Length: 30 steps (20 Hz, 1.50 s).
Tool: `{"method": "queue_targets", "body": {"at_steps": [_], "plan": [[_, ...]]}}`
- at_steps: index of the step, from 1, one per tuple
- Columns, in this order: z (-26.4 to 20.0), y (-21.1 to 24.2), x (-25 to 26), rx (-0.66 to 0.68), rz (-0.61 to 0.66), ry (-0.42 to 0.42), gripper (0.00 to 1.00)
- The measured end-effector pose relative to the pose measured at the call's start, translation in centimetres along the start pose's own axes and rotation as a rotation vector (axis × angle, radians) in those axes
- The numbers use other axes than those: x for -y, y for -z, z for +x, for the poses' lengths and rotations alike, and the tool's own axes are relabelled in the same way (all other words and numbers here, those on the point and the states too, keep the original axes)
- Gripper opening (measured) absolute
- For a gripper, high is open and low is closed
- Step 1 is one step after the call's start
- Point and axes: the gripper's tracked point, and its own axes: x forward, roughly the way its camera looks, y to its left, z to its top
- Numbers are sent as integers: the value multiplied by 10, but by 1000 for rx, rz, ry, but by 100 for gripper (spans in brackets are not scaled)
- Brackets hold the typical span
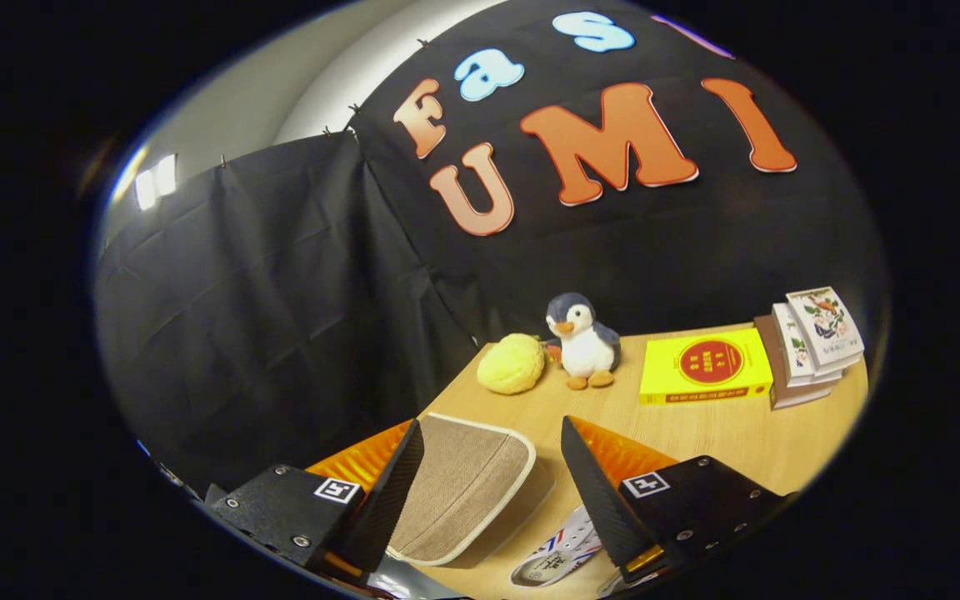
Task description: Open the storage box then place both shoes into the box .Put the left shoe in first, then the right shoe, with the right side of both shoes facing outward in a uniform manner.
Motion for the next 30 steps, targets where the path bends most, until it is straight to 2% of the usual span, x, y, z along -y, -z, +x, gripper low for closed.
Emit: {"method": "queue_targets", "body": {"at_steps": [5, 10, 14, 18, 25, 29, 30], "plan": [[16, 40, -4, -105, 112, -32, 98], [29, 85, -8, -202, 190, -31, 98], [43, 115, -7, -277, 298, -39, 98], [53, 132, -8, -315, 322, -33, 98], [64, 167, -20, -421, 393, -72, 98], [65, 172, -35, -463, 464, -106, 97], [61, 170, -38, -472, 480, -113, 94]]}}
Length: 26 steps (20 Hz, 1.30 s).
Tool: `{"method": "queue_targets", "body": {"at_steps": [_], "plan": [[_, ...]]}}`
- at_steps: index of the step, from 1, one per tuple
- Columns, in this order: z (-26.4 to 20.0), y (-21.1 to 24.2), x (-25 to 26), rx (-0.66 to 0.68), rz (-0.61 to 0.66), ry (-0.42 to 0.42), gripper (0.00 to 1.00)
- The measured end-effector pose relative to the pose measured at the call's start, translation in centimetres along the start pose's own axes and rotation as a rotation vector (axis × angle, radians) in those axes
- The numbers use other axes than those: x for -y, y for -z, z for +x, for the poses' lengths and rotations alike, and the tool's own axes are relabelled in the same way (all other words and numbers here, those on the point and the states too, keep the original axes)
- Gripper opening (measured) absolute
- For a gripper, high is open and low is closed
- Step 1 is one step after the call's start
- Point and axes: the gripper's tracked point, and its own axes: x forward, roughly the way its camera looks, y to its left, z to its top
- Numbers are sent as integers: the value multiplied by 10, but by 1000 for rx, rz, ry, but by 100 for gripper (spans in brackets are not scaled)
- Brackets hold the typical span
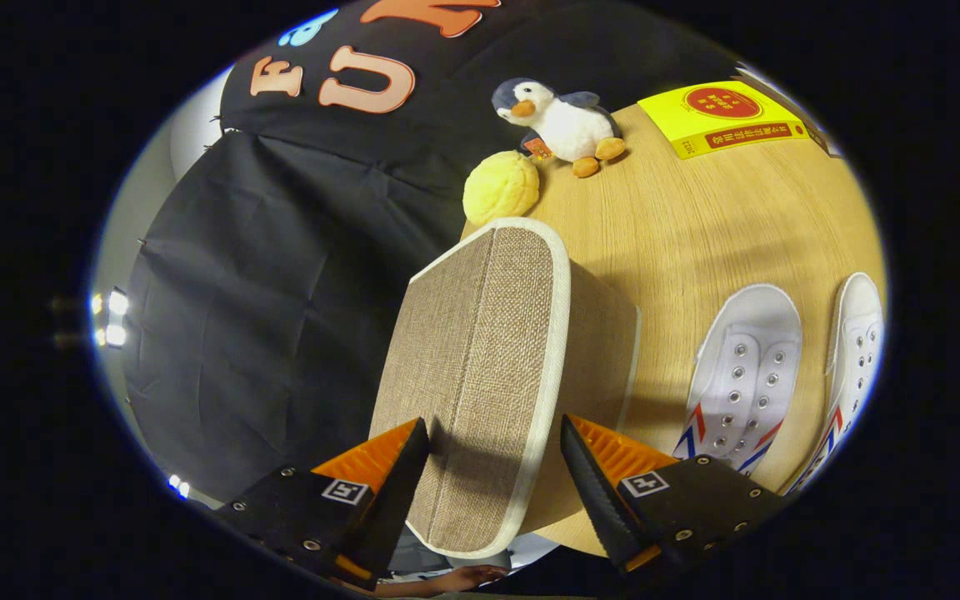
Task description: Open the storage box then place both shoes into the box .Put the left shoe in first, then the right shoe, with the right side of both shoes facing outward in a uniform manner.
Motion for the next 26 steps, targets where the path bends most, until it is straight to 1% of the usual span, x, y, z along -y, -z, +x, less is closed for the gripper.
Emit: {"method": "queue_targets", "body": {"at_steps": [1, 2, 3, 4, 6, 9, 10, 11, 12, 18, 21, 23, 26], "plan": [[-4, 1, -9, -13, 23, -25, 91], [-11, -1, -16, -11, 29, -39, 84], [-16, -6, -24, 0, 21, -54, 82], [-23, -9, -33, 11, 13, -67, 75], [-33, -18, -51, 35, -6, -100, 68], [-41, -29, -86, 79, -48, -160, 59], [-41, -31, -96, 87, -67, -167, 52], [-40, -32, -105, 90, -87, -172, 50], [-41, -34, -116, 93, -106, -181, 44], [-26, -34, -176, 77, -185, -236, 24], [-9, -30, -194, 44, -205, -244, 22], [0, -28, -210, 41, -202, -258, 22], [20, -25, -228, 39, -220, -257, 23]]}}
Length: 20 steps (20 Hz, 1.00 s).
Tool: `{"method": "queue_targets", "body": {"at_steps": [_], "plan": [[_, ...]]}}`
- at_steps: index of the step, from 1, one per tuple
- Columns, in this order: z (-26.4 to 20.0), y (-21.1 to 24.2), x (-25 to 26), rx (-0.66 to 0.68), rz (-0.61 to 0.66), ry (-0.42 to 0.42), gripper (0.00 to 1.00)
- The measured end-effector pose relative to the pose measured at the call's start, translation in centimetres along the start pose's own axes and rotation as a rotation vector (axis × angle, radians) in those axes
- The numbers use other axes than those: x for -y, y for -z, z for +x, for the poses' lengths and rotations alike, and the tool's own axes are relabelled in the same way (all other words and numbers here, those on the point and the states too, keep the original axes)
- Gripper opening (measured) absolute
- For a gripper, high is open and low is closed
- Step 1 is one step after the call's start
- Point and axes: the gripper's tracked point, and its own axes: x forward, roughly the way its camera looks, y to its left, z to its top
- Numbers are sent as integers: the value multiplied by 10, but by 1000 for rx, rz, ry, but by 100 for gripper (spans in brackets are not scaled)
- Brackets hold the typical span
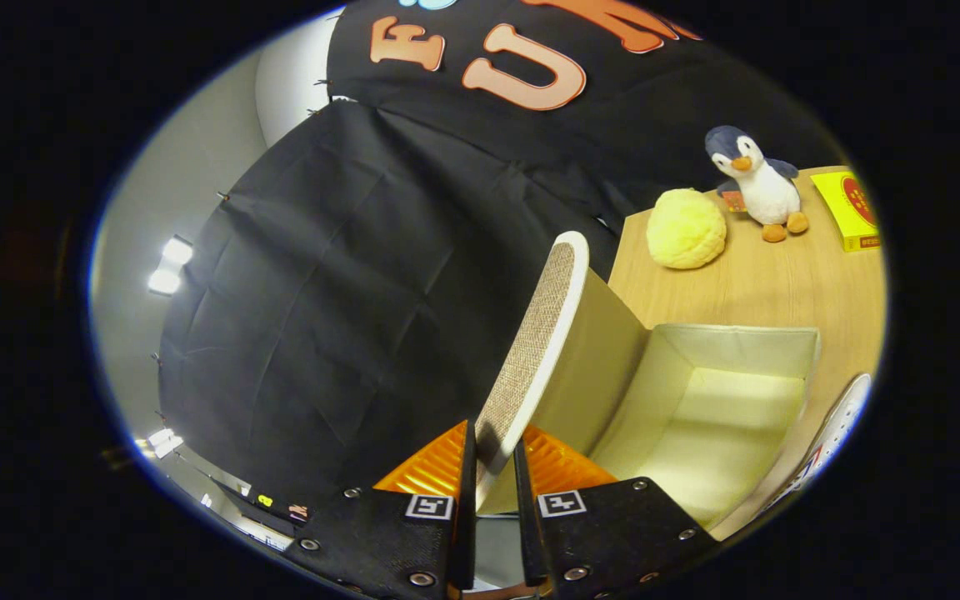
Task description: Open the storage box then place both shoes into the box .Put the left shoe in first, then the right shoe, with the right side of both shoes facing outward in a uniform manner.
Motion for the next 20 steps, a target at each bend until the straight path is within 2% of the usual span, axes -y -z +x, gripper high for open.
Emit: {"method": "queue_targets", "body": {"at_steps": [7, 11, 13, 14, 20], "plan": [[56, 7, -14, 16, 27, 29, 25], [66, 16, -14, 3, 23, 52, 29], [69, 24, -2, -24, 0, 105, 40], [69, 29, 7, -34, -19, 129, 53], [39, 38, 65, -32, -84, 254, 56]]}}
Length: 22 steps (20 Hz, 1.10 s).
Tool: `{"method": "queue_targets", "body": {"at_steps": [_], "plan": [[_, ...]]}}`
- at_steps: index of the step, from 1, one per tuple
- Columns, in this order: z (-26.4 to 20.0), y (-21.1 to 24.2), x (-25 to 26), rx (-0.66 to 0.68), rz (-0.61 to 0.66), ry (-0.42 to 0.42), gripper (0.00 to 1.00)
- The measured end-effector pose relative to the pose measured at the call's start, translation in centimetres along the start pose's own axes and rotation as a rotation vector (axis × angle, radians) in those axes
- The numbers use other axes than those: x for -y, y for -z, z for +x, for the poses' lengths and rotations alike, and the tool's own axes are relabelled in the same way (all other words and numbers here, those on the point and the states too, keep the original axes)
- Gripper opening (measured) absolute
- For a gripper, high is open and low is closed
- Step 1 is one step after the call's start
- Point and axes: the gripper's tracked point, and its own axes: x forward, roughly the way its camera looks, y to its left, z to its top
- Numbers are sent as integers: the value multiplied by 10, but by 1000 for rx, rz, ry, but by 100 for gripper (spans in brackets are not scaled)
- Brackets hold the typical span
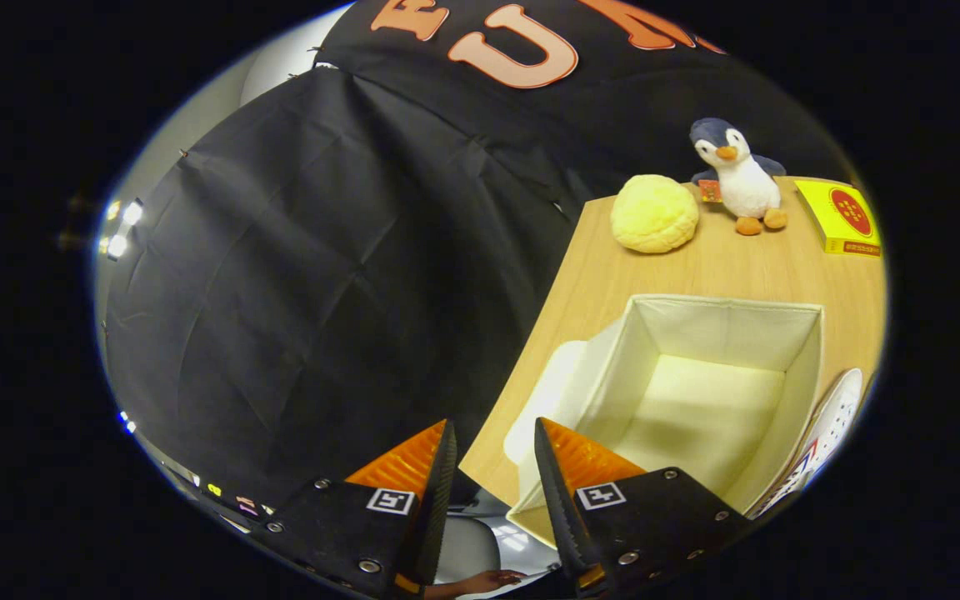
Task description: Open the storage box then place both shoes into the box .Put the left shoe in first, then the right shoe, with the right side of both shoes facing outward in a uniform manner.
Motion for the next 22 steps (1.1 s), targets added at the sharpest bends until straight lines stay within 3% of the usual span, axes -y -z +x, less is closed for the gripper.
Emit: {"method": "queue_targets", "body": {"at_steps": [5, 9, 15, 22], "plan": [[-36, 13, 49, 2, -40, 71, 60], [-79, 10, 92, 67, -116, 192, 65], [-112, 11, 150, 129, -128, 326, 81], [-139, 60, 243, 26, -196, 574, 90]]}}
